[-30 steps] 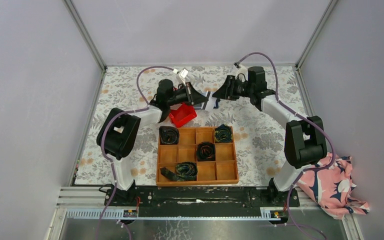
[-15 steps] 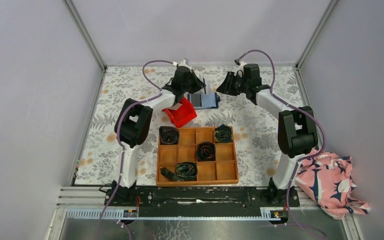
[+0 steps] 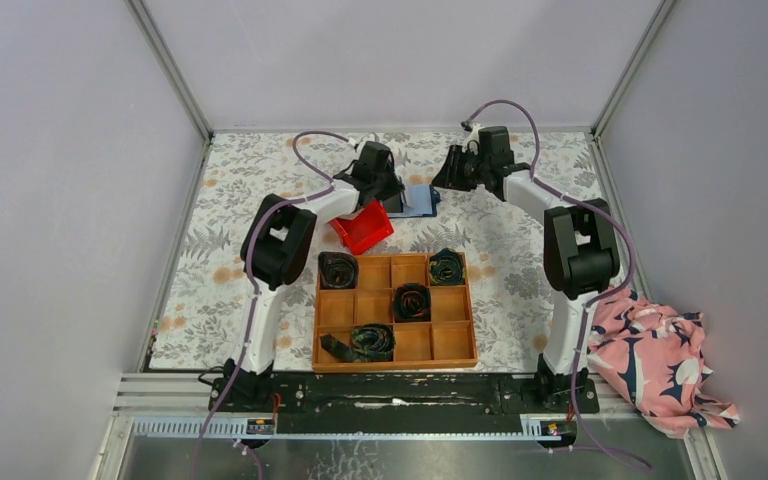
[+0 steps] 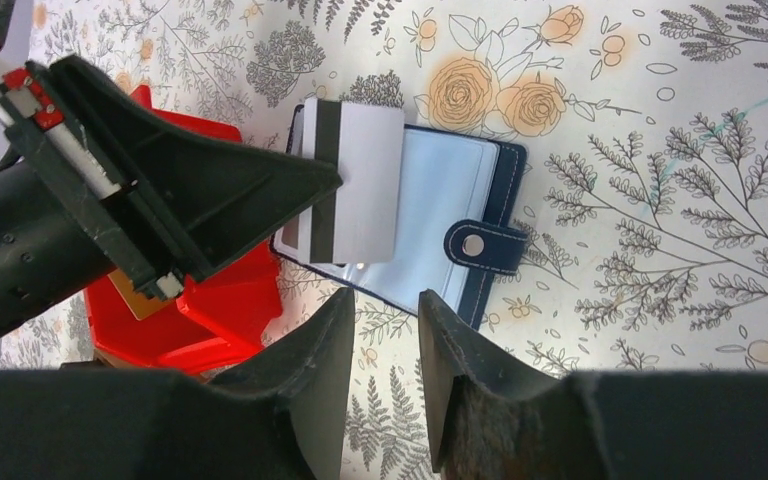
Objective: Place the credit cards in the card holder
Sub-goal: Move the distractor to the corner of the board.
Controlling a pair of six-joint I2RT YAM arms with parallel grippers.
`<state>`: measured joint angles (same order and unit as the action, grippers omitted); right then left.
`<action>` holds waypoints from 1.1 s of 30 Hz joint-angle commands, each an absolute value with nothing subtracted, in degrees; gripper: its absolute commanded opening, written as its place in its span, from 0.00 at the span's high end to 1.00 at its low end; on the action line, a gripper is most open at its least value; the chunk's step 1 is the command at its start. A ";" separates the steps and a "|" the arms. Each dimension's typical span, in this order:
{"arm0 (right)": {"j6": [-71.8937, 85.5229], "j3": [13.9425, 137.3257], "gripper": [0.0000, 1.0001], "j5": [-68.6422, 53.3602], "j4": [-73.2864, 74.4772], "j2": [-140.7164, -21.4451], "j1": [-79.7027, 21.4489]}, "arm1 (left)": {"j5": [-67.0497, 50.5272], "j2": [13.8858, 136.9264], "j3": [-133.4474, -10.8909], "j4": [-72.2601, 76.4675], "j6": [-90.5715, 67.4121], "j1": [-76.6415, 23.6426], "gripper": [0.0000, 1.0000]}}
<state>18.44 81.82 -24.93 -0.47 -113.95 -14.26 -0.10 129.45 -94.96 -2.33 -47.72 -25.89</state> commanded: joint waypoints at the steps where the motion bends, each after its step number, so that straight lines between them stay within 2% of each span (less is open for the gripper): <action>1: 16.53 86.54 0.64 -26.62 1.27 -116.29 -14.88 | 1.11 126.12 -92.15 -0.60 -46.60 -25.48 1.00; 33: 13.99 94.14 0.64 -24.39 7.14 -125.71 -16.00 | -18.22 131.01 -92.76 3.51 -44.33 -19.60 1.00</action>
<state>15.51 91.50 -24.95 5.72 -124.97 -15.59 -15.07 129.01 -91.22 1.19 -45.41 -20.47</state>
